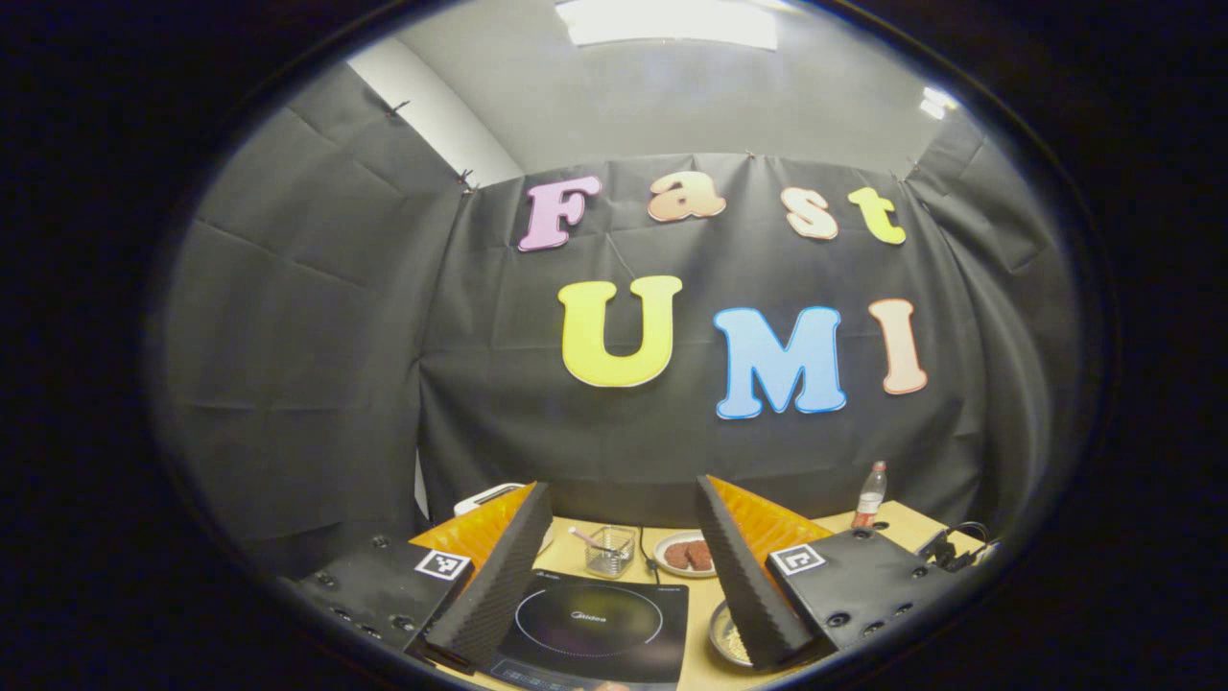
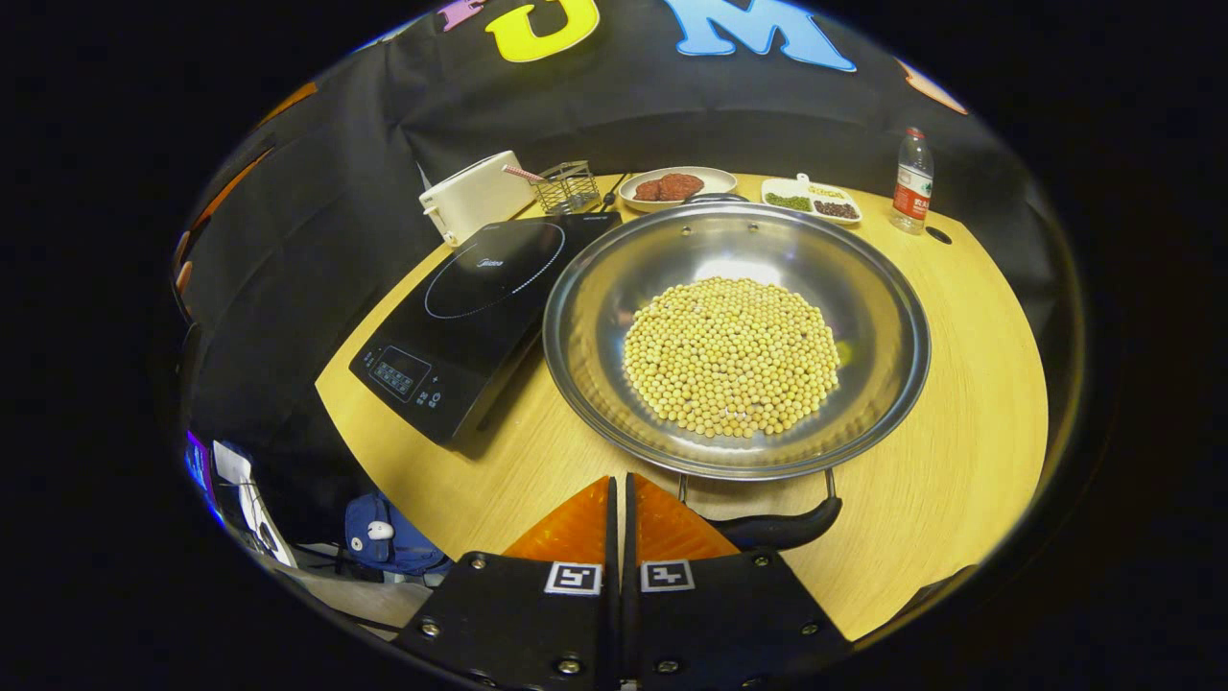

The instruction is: First push the handle of the pot to place it horizontally, then grasp the pot with both hands and set it on the induction cooktop.

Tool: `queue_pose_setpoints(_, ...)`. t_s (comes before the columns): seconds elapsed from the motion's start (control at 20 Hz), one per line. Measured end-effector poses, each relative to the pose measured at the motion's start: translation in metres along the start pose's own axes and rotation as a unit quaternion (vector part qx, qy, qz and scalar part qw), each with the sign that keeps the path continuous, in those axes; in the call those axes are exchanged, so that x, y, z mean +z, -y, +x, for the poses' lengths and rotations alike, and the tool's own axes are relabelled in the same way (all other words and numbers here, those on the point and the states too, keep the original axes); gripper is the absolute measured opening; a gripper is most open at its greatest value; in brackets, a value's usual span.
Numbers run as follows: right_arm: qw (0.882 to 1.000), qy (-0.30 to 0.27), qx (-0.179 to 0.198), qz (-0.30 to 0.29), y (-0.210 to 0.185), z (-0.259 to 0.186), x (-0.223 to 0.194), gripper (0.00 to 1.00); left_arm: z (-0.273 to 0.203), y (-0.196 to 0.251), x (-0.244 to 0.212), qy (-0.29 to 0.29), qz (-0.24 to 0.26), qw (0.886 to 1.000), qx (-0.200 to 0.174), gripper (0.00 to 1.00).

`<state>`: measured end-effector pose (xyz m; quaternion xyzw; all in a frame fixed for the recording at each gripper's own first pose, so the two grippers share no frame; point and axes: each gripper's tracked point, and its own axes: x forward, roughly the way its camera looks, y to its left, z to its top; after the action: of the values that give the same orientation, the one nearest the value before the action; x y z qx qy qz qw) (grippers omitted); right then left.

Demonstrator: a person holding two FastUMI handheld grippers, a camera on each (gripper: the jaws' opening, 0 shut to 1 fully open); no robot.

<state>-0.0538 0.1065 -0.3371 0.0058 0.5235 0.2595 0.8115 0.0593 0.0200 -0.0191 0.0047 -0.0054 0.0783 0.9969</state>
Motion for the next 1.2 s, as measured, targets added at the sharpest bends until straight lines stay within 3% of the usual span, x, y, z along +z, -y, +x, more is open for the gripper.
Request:
queue_pose_setpoints(0.55, 0.999, -0.013, -0.045, 0.010, 0.039, -0.008, -0.001, 0.01, 0.018, 0.026, -0.004, -0.001, -0.006, 1.000, -0.030, 0.98)
queue_pose_setpoints(1.2, 0.991, -0.062, -0.122, -0.001, 0.105, -0.014, -0.008, 0.01, 0.032, 0.026, -0.011, -0.010, -0.009, 0.999, -0.034, 1.00)
